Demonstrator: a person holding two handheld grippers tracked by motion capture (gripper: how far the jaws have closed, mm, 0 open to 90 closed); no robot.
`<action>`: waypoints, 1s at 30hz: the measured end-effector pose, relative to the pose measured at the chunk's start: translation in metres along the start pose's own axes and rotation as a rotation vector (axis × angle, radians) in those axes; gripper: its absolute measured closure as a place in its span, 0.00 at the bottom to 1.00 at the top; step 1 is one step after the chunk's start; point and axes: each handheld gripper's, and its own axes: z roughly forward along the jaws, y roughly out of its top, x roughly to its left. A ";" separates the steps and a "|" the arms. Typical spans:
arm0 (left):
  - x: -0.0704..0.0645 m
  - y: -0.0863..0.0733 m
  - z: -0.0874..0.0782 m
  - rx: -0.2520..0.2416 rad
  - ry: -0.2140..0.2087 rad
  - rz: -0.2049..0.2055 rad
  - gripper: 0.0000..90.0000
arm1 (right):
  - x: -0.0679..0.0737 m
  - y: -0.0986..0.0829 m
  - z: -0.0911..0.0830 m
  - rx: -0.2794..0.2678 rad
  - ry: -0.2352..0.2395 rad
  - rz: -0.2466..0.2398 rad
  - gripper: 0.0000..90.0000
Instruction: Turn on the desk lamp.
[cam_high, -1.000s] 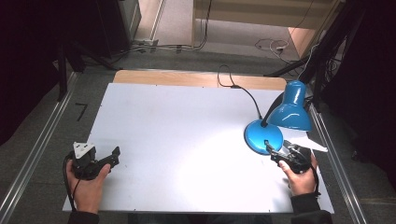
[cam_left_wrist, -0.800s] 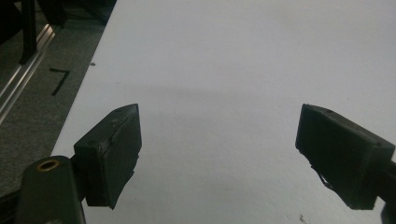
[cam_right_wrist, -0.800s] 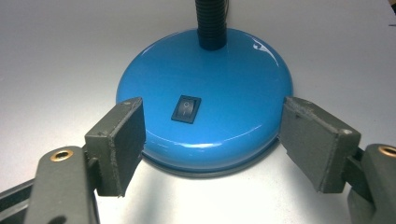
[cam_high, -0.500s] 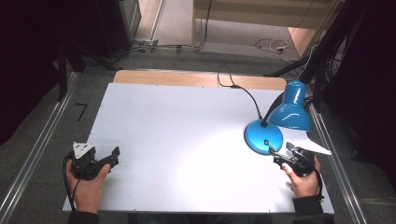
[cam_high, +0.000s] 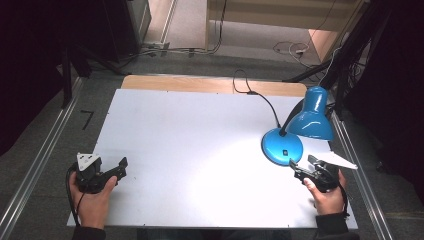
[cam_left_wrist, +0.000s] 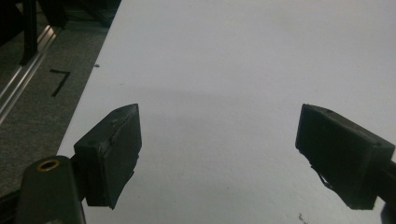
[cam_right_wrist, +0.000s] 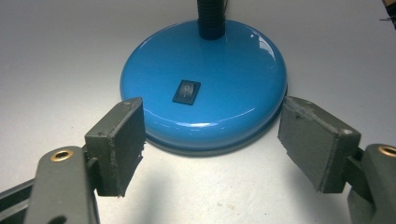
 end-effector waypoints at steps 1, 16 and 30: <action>0.000 0.000 0.000 0.001 -0.001 0.001 0.17 | 0.000 0.000 0.000 0.001 0.001 -0.001 0.24; 0.000 0.000 -0.001 0.000 -0.003 -0.002 0.17 | -0.005 -0.003 -0.007 -0.002 -0.005 0.010 0.24; 0.000 0.000 -0.003 -0.005 -0.009 0.000 0.17 | -0.010 -0.007 -0.016 -0.011 -0.009 0.016 0.24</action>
